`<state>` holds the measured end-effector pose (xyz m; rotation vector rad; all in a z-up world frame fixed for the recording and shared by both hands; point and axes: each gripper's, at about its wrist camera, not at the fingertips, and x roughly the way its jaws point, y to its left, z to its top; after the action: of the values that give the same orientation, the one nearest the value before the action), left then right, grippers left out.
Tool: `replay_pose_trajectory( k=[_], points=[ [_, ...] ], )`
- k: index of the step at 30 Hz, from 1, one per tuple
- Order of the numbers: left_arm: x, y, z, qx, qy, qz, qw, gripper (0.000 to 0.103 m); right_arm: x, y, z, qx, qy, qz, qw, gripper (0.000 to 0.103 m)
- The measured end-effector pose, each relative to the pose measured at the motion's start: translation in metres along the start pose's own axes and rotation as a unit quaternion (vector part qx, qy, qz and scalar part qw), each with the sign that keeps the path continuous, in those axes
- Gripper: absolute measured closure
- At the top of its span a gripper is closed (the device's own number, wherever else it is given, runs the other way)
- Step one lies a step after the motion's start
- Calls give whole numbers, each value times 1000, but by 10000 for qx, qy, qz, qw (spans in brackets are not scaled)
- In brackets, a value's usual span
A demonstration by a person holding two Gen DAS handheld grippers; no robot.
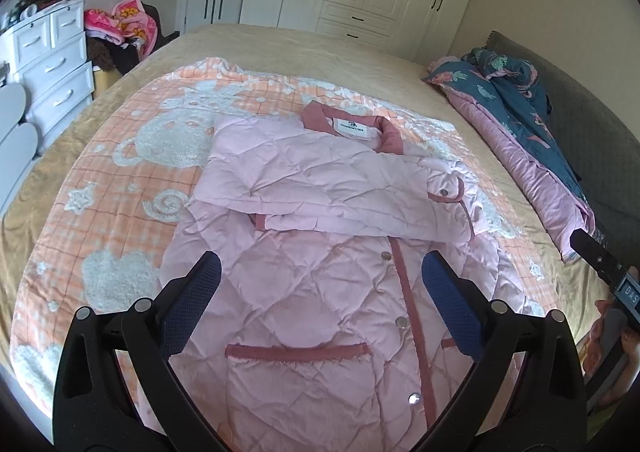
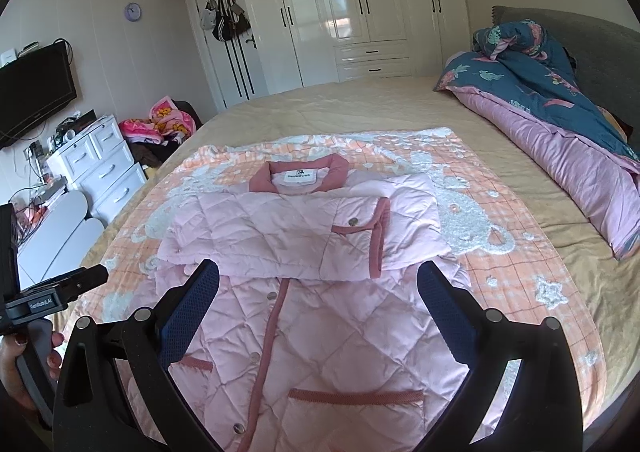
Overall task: Fold large clothes
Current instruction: 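Move both grippers toward the ribbed jacket hem, then close both grippers on the ribbed hem of the jacket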
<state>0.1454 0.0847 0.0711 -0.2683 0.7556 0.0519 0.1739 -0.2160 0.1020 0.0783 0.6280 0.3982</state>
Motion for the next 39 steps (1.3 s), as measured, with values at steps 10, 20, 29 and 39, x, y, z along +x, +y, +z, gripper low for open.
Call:
replay_pose_trajectory(
  k=[10, 20, 29, 39],
  points=[
    [0, 8, -18, -52, 42, 1, 10000, 9, -3, -17, -21, 55, 112, -153, 9998, 4],
    [6, 22, -40, -142, 151, 98, 9997, 9, 0, -40, -45, 111, 352, -293, 9989, 4],
    [10, 38, -64, -148, 303, 342, 9988, 9, 4, -55, -62, 206, 550, -376, 9976, 4],
    [2, 57, -79, -290, 272, 493, 9980, 9, 6, -69, -79, 260, 769, -427, 9958, 4]
  ],
)
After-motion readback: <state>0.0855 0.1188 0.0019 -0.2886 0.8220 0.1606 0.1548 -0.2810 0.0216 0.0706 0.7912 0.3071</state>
